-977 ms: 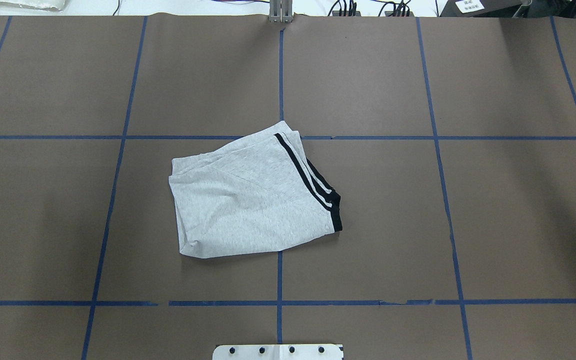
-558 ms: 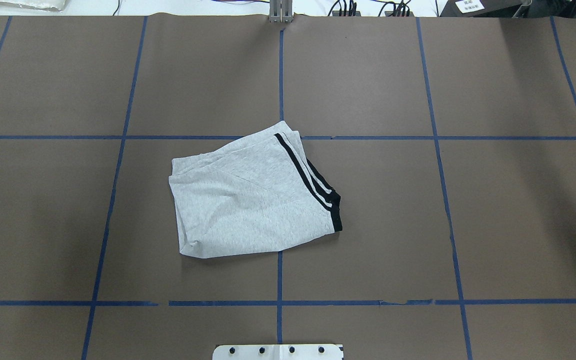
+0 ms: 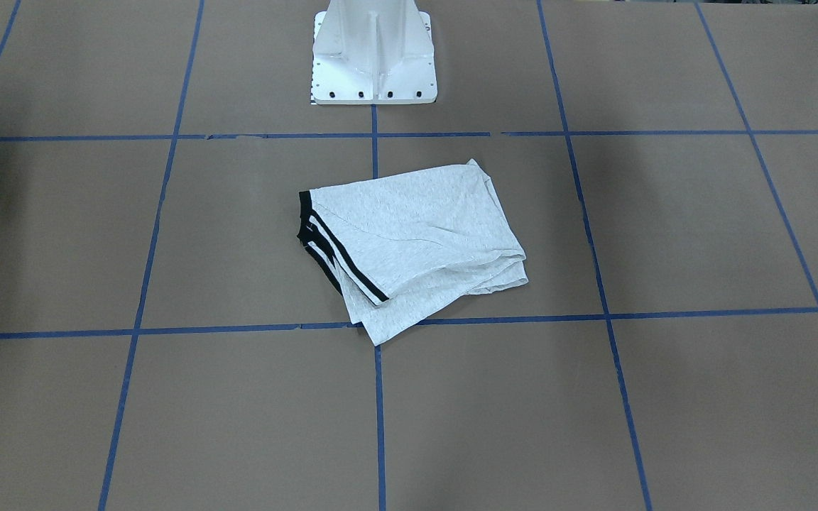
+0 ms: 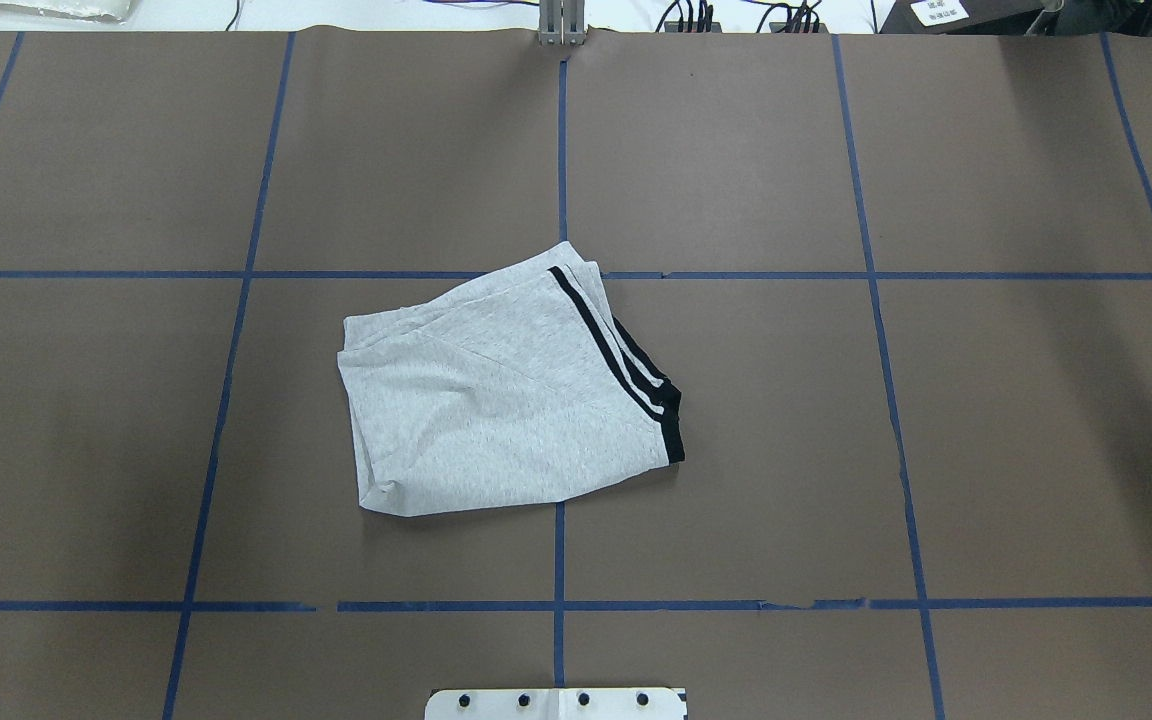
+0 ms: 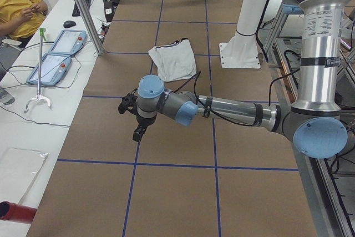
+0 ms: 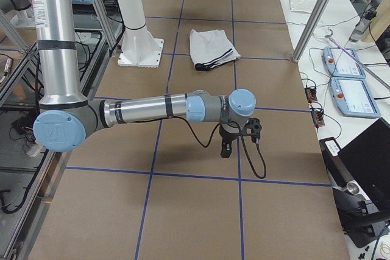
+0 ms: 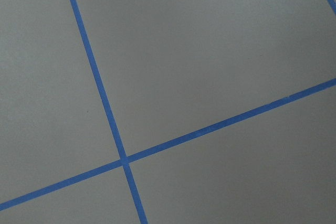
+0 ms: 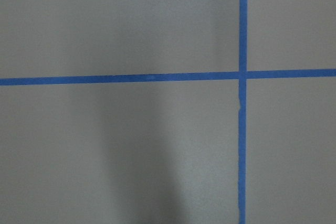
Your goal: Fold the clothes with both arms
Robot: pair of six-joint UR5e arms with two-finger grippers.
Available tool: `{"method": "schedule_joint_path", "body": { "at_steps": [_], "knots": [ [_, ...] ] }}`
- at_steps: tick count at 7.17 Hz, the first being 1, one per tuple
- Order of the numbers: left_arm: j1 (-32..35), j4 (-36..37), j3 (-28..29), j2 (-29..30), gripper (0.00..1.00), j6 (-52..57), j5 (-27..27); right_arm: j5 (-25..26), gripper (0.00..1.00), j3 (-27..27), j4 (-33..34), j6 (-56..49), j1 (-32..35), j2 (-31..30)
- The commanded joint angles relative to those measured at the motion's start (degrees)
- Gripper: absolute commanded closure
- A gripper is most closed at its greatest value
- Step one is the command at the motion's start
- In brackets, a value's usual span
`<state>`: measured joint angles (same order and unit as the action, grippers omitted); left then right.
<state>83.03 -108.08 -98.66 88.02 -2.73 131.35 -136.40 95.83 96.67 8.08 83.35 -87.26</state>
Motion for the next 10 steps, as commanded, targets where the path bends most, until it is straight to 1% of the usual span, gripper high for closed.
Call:
{"method": "schedule_joint_path", "body": {
  "at_steps": [1, 2, 4, 10],
  "knots": [
    [0.5, 0.6, -0.1, -2.1, 0.00, 0.0, 0.2, 2.2, 0.00, 0.1, 0.0, 0.0, 0.1, -0.3],
    [0.5, 1.9, 0.3, -2.6, 0.00, -0.1, 0.2, 2.3, 0.00, 0.0, 0.0, 0.0, 0.1, -0.3],
    [1.2, 12.7, -1.2, -0.7, 0.00, -0.1, 0.0, 2.2, 0.00, 0.0, 0.0, 0.1, 0.1, -0.3],
    [1.3, 12.5, -0.9, -0.3, 0.00, 0.1, 0.0, 1.6, 0.00, 0.1, 0.0, 0.2, 0.9, -0.5]
  ]
}}
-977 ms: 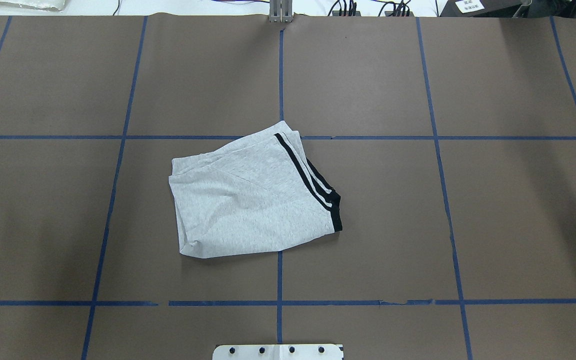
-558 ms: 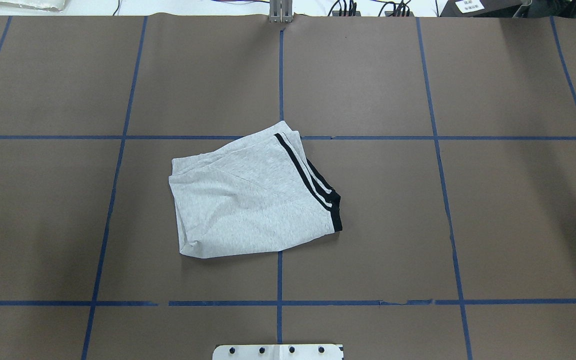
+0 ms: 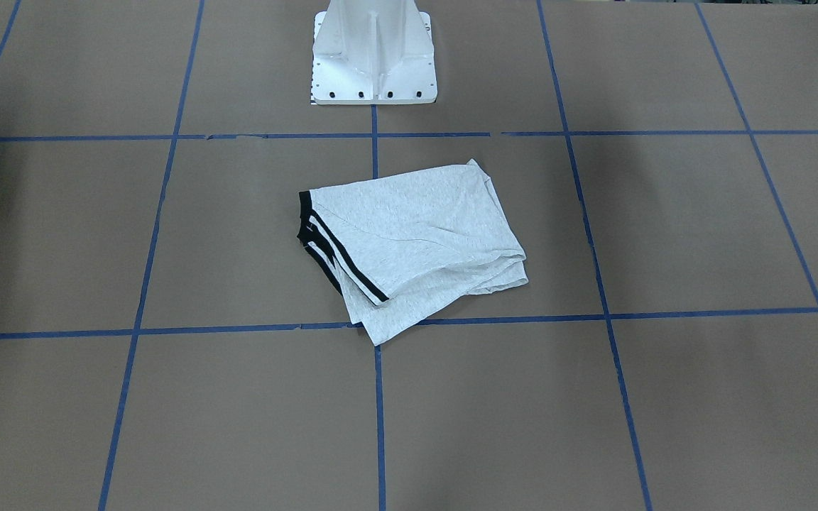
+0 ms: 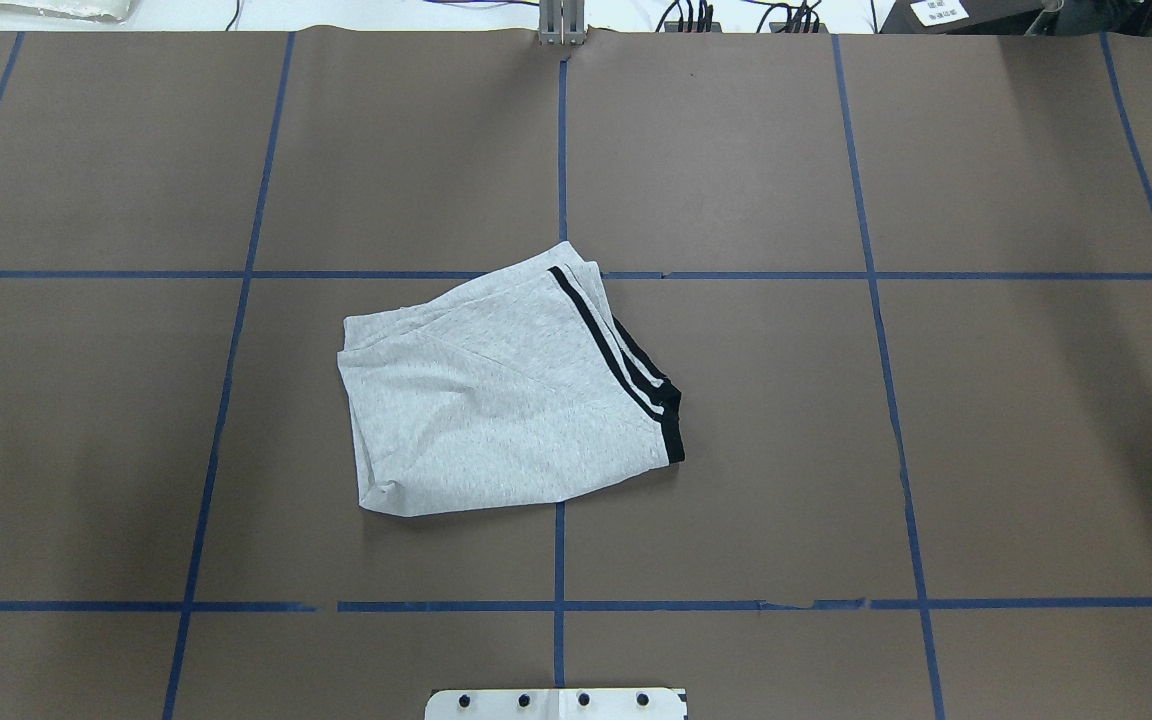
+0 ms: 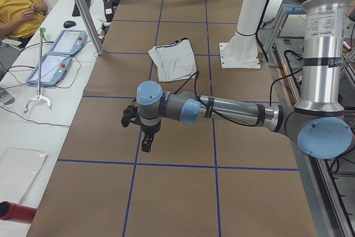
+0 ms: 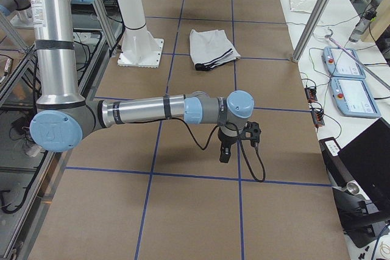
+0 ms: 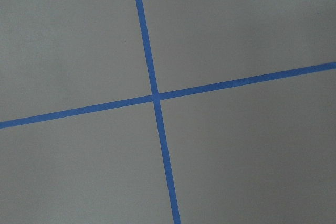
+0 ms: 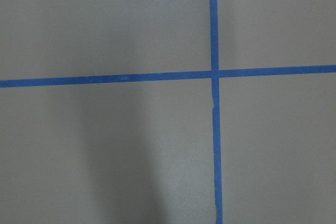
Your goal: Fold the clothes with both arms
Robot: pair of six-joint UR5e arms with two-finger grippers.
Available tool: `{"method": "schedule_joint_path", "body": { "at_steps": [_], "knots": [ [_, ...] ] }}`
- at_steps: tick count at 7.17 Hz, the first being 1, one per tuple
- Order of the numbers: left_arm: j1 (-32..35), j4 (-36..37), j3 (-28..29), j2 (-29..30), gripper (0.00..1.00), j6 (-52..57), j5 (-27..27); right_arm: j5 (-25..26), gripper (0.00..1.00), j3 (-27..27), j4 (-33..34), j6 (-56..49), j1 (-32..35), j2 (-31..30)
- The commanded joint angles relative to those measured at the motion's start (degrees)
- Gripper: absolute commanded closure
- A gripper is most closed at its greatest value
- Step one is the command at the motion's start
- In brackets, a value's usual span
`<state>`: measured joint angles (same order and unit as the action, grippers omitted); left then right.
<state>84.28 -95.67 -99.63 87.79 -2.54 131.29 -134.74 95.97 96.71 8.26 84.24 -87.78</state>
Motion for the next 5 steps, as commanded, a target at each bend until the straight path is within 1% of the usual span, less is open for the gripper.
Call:
{"method": "schedule_joint_path", "body": {
  "at_steps": [1, 5],
  "knots": [
    [0.0, 0.0, 0.0, 0.0, 0.00, -0.1, 0.0, 0.0, 0.00, -0.1, 0.0, 0.0, 0.0, 0.0],
    [-0.1, 0.0, 0.8, 0.3, 0.00, -0.1, 0.0, 0.0, 0.00, -0.3, 0.0, 0.0, 0.0, 0.0]
  ]
}}
